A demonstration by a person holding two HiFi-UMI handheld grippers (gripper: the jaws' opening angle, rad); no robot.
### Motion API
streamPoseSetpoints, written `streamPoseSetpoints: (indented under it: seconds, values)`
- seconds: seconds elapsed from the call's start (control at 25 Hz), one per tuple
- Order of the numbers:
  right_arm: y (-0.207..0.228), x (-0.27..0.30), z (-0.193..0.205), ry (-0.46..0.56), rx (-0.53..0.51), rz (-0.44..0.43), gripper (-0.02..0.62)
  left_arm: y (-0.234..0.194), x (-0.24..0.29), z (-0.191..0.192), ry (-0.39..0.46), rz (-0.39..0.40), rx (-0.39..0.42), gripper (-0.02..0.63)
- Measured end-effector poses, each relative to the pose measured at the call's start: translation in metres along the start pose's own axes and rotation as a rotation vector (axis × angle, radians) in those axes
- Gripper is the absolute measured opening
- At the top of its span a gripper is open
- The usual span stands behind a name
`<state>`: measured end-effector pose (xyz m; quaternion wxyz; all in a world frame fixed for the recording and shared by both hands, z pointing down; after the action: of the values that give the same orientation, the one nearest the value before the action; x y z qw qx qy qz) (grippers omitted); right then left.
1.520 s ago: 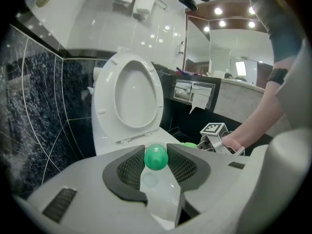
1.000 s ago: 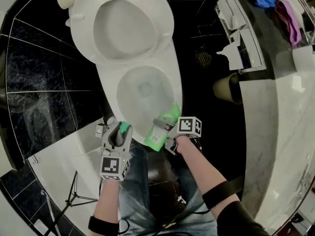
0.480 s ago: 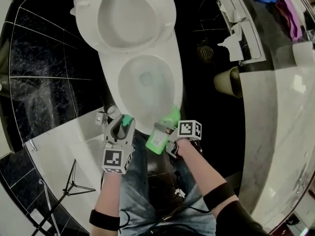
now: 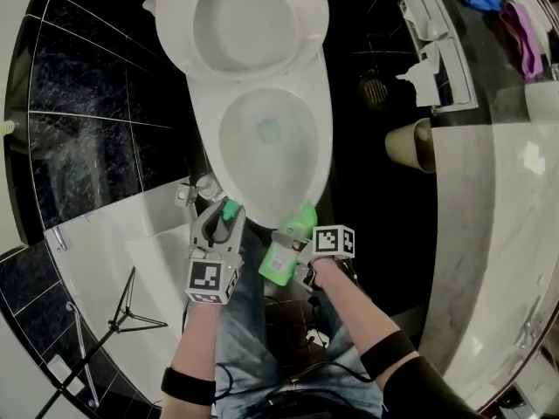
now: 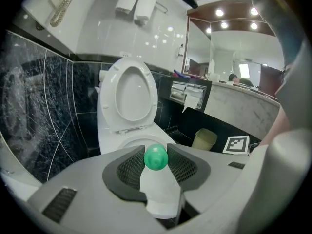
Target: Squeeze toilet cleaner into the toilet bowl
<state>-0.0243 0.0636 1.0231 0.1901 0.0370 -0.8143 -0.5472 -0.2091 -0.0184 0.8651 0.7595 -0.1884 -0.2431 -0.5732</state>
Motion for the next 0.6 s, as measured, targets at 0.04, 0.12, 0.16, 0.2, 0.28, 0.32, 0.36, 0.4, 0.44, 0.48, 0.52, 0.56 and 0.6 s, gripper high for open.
streamPoseSetpoints:
  seconds: [0.04, 0.12, 0.16, 0.2, 0.28, 0.32, 0.36, 0.4, 0.44, 0.48, 0.52, 0.56, 0.6]
  values:
    - [0.0, 0.001, 0.003, -0.016, -0.012, 0.001, 0.178, -0.001, -0.002, 0.002, 0.005, 0.001, 0.007, 0.15]
    - [-0.001, 0.002, 0.011, -0.041, -0.015, 0.004, 0.178, -0.003, -0.005, 0.008, 0.011, -0.005, 0.017, 0.152]
    - [0.0, 0.003, 0.016, -0.049, -0.008, 0.005, 0.178, -0.004, -0.007, 0.009, 0.008, -0.011, 0.014, 0.15]
    - [0.001, 0.004, 0.021, -0.058, -0.002, 0.007, 0.178, -0.004, -0.008, 0.008, 0.004, -0.013, 0.007, 0.152]
    - [0.003, 0.005, 0.029, -0.082, 0.0, 0.014, 0.178, -0.002, -0.011, 0.003, -0.001, -0.016, -0.02, 0.151]
    - [0.003, 0.006, 0.033, -0.099, -0.005, 0.019, 0.178, -0.002, -0.012, 0.001, -0.004, -0.023, -0.039, 0.152]
    - [0.003, 0.007, 0.036, -0.118, -0.015, 0.026, 0.178, -0.002, -0.014, 0.001, -0.005, -0.029, -0.049, 0.152]
    - [0.003, 0.008, 0.039, -0.138, -0.026, 0.031, 0.178, -0.004, -0.015, 0.003, -0.004, -0.03, -0.043, 0.152]
    - [0.004, 0.009, 0.042, -0.151, -0.028, 0.034, 0.178, -0.007, -0.016, 0.006, -0.002, -0.027, -0.029, 0.152]
    - [0.005, 0.012, 0.044, -0.157, -0.023, 0.033, 0.178, -0.01, -0.017, 0.008, 0.001, -0.025, -0.018, 0.152]
    - [0.005, 0.014, 0.046, -0.165, -0.025, 0.033, 0.178, -0.012, -0.018, 0.01, 0.002, -0.028, -0.014, 0.152]
    - [0.003, 0.016, 0.047, -0.18, -0.037, 0.037, 0.178, -0.015, -0.02, 0.01, 0.002, -0.033, -0.016, 0.152]
    - [0.001, 0.019, 0.048, -0.195, -0.049, 0.04, 0.178, -0.017, -0.021, 0.011, 0.003, -0.039, -0.021, 0.152]
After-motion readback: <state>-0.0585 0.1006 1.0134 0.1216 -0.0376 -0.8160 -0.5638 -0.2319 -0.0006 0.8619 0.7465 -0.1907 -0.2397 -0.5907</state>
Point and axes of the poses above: the fingertips, and each gripper's own axes: x forward along the fingers, y to its right, z out of its underside, the point moved 8 cm from there along -x, backward along the fingers, and after that the axes turned 12 degrees about -z, right-handed, at the moved point
